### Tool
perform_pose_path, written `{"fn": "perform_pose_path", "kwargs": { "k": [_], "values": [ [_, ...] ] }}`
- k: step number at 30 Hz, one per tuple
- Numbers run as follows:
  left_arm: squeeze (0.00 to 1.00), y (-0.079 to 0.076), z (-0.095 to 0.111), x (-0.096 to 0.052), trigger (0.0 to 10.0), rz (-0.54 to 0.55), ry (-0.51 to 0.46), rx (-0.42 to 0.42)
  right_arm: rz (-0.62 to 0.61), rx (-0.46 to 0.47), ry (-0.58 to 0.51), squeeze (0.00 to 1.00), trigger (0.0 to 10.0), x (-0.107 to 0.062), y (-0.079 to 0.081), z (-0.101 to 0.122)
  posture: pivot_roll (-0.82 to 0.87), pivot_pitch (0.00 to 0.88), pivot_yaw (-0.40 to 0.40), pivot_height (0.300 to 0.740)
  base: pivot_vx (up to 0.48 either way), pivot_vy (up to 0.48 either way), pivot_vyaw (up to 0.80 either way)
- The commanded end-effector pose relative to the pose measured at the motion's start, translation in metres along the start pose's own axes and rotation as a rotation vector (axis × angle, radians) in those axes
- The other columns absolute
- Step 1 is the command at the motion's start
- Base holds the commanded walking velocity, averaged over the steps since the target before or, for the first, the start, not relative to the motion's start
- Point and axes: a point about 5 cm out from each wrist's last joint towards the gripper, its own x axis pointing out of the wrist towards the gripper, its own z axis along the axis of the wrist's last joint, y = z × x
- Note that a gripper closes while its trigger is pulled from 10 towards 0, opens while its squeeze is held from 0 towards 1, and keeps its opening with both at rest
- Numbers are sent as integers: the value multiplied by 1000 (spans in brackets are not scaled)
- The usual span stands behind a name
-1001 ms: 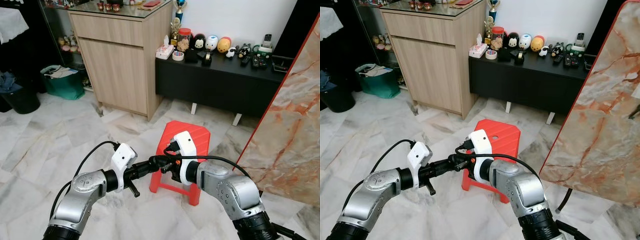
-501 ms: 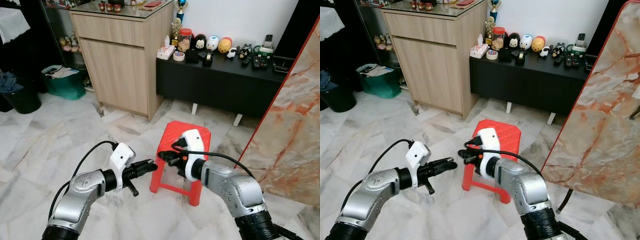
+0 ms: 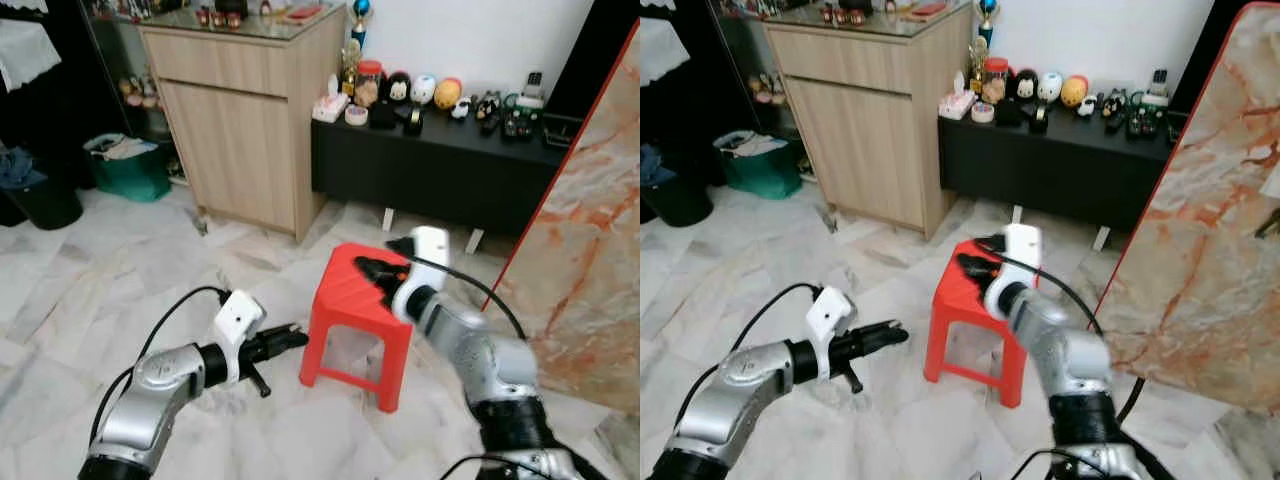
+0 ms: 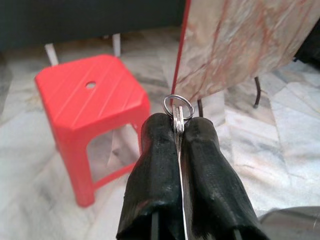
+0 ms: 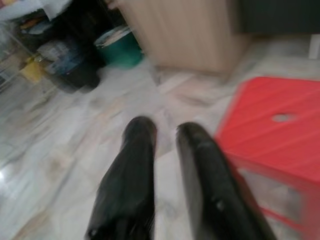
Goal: Hang keys on a hook
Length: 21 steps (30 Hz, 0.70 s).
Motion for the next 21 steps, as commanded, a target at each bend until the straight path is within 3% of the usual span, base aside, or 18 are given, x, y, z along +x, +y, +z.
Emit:
{"fn": "perform_pose_path", "kwargs": {
  "k": [1,6,11,12,13,14,15,17,21],
  "values": [
    [0,4,-4,-5,0,23,8,-3,-57,22,6,0,10000,1,-11,-4,48,0,-66,736,0,0,0],
    [0,4,-9,-7,0,46,12,-19,-106,41,38,0,10000,0,-26,-19,51,0,-66,736,0,0,0],
    [0,8,-15,-7,0,112,6,-21,-181,25,112,0,10000,0,-45,-48,46,0,-63,736,0,0,0],
    [0,11,-17,-6,1686,148,3,-16,-208,-7,142,0,10000,-1,-52,-59,44,0,-62,736,0,0,0],
    [0,13,-18,-6,1686,164,1,-16,-216,-18,153,0,10000,-1,-54,-64,44,0,-62,736,0,0,0],
    [0,16,-20,-6,10000,203,-10,-32,-242,-68,191,0,10000,-3,-59,-75,41,0,-59,736,0,0,0],
    [0,19,-23,-6,10000,246,-22,-52,-268,-130,233,0,10000,-6,-65,-88,41,0,-59,736,0,0,0],
    [0,24,-33,-7,10000,321,-12,-80,-286,-63,285,0,10000,-12,-71,-113,39,0,-57,736,0,0,0],
    [0,28,-49,-10,10000,404,17,-132,-327,-94,333,0,10000,-22,-80,-135,43,0,-52,736,0,0,0]
  ]
}}
